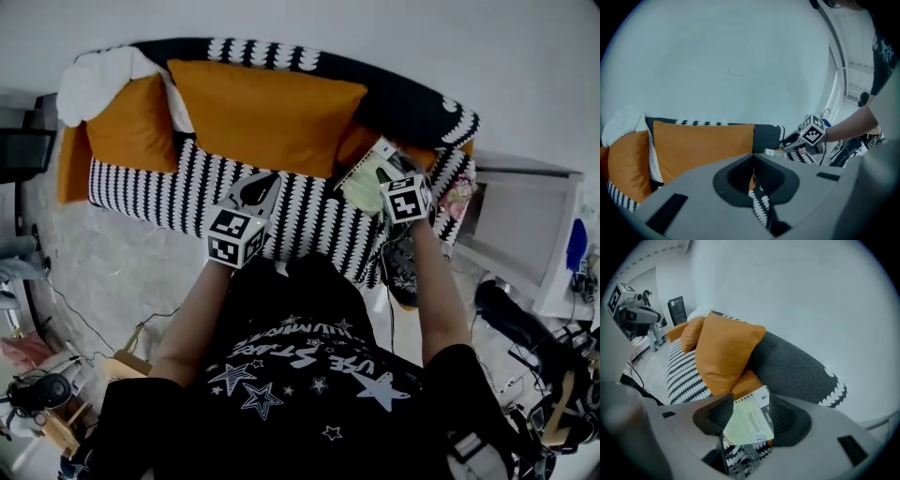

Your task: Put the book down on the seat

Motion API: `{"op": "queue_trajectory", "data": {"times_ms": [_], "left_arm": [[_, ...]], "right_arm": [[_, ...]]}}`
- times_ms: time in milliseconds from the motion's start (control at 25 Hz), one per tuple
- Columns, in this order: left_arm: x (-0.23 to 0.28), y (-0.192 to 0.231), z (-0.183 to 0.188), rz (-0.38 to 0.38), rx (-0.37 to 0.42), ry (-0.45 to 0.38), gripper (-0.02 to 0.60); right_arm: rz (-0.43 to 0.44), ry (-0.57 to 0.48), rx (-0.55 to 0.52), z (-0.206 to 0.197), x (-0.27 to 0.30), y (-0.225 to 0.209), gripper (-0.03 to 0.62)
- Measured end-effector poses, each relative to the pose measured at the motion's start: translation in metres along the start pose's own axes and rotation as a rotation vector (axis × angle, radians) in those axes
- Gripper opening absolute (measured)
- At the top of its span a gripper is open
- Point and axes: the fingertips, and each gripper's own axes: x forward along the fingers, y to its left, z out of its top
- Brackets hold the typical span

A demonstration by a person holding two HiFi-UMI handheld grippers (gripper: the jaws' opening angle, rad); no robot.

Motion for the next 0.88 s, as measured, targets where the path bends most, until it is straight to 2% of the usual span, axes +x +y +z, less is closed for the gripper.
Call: {"op": "queue_trajectory", "data": {"times_ms": [360, 600, 760, 880], "left_arm": [[-0.051, 0.013, 0.021, -0.078, 0.063, -0.07, 0.008], [-0.098, 0.029, 0.016, -0.124, 0.092, -0.112, 0.008], [-0.139, 0.044, 0.015, -0.133, 0.085, -0.159, 0.008], [-0.164, 0.055, 0.011, -0.146, 0.095, -0.184, 0.008]], "right_arm": [[-0.028, -0.143, 0.175, 0.032, -0.061, 0.061, 0.202], [-0.023, -0.203, 0.279, 0.05, -0.089, 0.127, 0.187], [-0.011, -0.265, 0.32, 0.076, -0.103, 0.18, 0.165], [-0.016, -0.3, 0.298, 0.099, -0.111, 0.215, 0.151]]}}
